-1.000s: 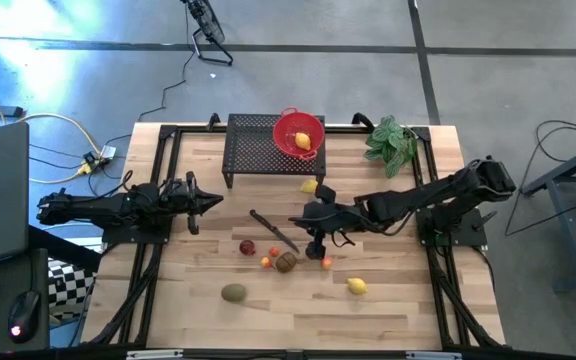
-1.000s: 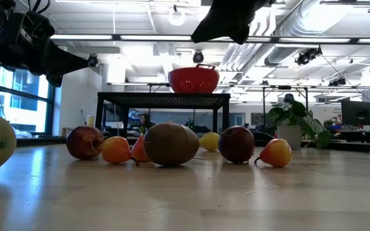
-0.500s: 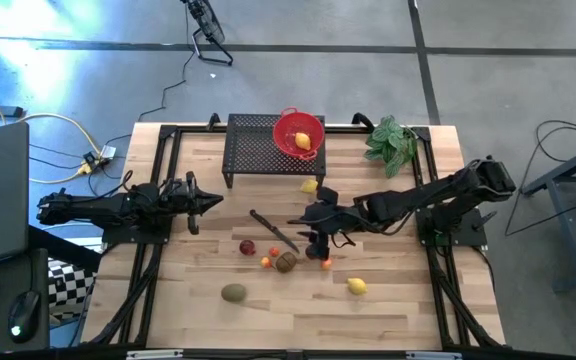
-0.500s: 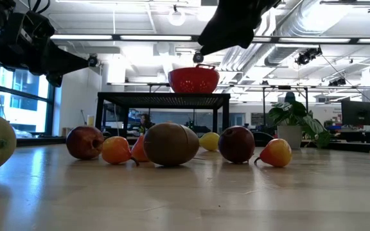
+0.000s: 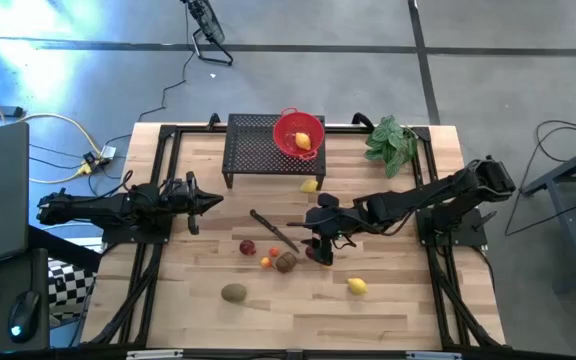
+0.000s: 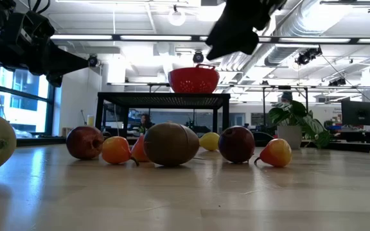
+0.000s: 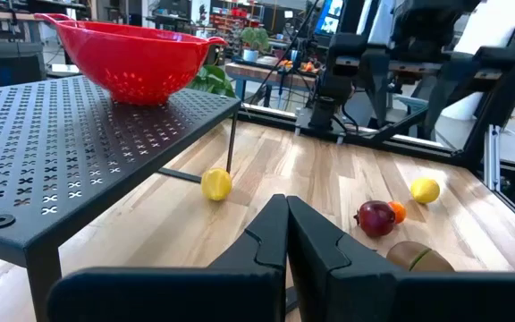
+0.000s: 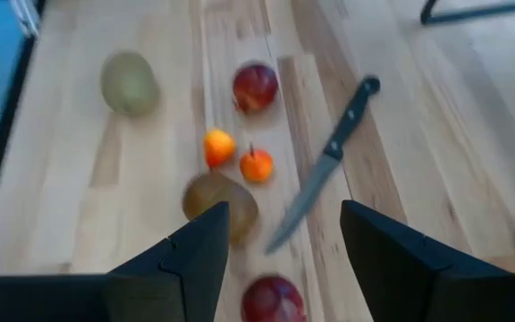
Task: Pick & Place Fruit
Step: Put the right pomegranate into the colander on the shelf
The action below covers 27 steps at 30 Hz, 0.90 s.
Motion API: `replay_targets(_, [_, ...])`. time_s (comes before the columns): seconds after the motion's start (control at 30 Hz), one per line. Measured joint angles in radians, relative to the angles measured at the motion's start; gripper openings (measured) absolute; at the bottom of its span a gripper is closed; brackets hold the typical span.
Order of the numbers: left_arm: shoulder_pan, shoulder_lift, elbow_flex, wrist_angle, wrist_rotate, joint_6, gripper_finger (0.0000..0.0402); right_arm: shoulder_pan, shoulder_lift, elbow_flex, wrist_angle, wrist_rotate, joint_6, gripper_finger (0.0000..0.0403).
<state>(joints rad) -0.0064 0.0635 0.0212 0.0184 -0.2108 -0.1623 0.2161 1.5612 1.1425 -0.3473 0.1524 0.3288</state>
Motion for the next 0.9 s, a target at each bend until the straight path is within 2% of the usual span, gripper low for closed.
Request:
replay_targets(0.23, [0.000, 0.000, 0.000, 0.000, 0.000, 0.000, 0.0000, 0.000, 0.026, 0.000, -0.033, -0.005, -0.011, 0.0208])
replay_targets(0.5, [0.000, 0.000, 0.000, 0.000, 0.000, 0.000, 0.0000, 0.000, 0.105, 0.000, -0.052, -0.129, -0.012, 0.0206])
replay_targets(0.9, [0.000, 0.000, 0.000, 0.000, -0.001, 0.002, 0.0000, 0.000, 0.126, 0.001, -0.065, -0.125, -0.012, 0.0200])
